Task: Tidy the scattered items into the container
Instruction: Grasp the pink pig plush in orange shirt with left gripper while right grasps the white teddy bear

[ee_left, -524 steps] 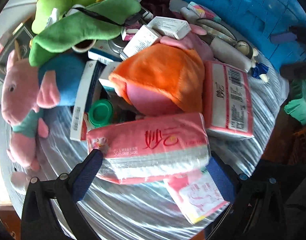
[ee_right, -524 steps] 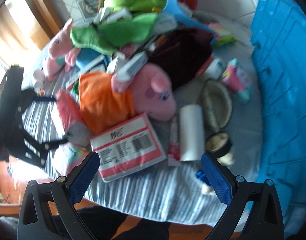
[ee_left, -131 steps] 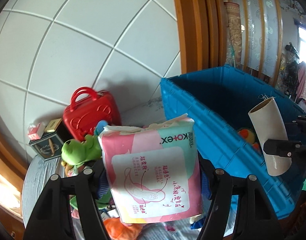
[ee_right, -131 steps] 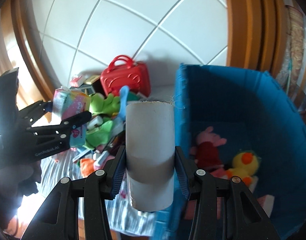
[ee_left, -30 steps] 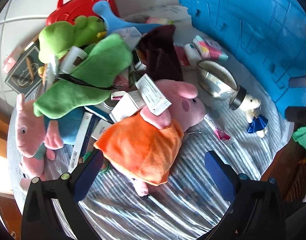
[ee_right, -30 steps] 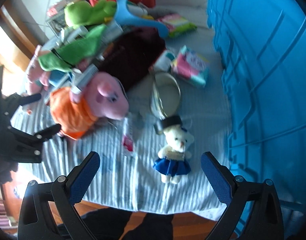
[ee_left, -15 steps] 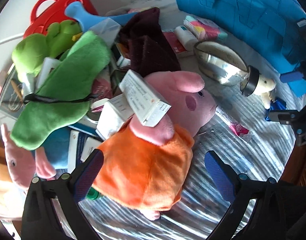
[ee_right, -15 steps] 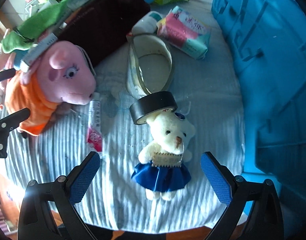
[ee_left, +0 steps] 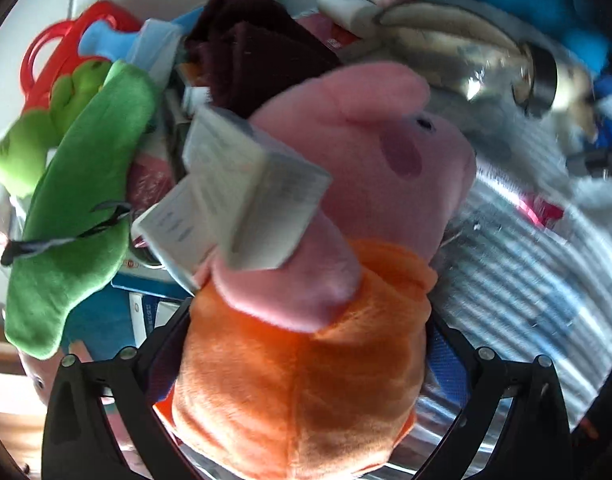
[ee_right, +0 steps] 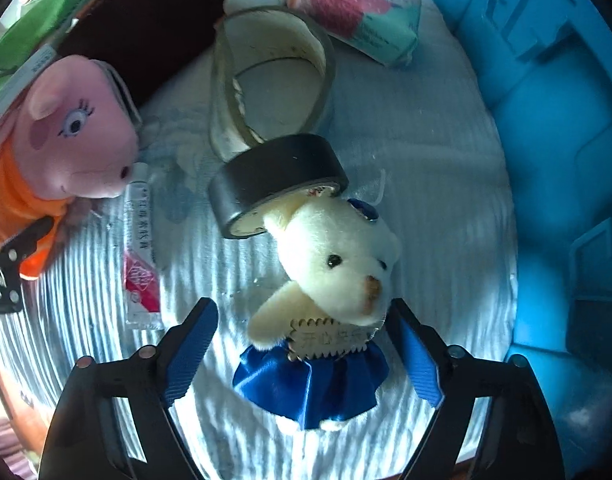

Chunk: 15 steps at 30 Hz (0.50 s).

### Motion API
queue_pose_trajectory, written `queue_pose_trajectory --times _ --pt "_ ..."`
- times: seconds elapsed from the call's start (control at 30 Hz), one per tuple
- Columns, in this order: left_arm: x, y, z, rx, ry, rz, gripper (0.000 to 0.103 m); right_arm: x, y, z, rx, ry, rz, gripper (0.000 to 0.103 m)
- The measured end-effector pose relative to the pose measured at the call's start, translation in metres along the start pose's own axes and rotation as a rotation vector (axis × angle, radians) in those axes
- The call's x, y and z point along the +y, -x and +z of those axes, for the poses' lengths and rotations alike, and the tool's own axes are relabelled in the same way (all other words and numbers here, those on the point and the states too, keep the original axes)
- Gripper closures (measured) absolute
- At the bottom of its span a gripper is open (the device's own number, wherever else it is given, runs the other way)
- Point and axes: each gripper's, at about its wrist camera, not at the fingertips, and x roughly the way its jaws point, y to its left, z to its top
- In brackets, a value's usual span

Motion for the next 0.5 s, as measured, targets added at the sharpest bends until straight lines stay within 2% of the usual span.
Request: queue_pose_trajectory --times 0.1,0.2,0.3,0.4,0.5 --pt "0.0 -0.006 -0.001 0.04 0.017 0.018 0.0 0.001 0.001 0.002 -0.01 0.009 -0.014 0.023" --pt "0.0 -0.004 0.0 0.055 0.018 0.019 0.0 0.003 0.006 0.004 -0.029 0.023 -0.015 0.043" --pt "-0.002 -0.001 0.0 0.052 0.004 0.024 0.0 0.005 0.008 0.005 -0.027 0.029 -0.012 0.051" --pt "-0.001 0.007 -0.003 0.033 0.011 0.017 0.008 0.003 0.01 0.006 -0.03 0.015 -0.01 0.062" --pt "0.003 0.015 -0.005 0.024 0.036 -0.007 0.015 0.0 0.012 0.007 -0.028 0.006 0.006 0.064"
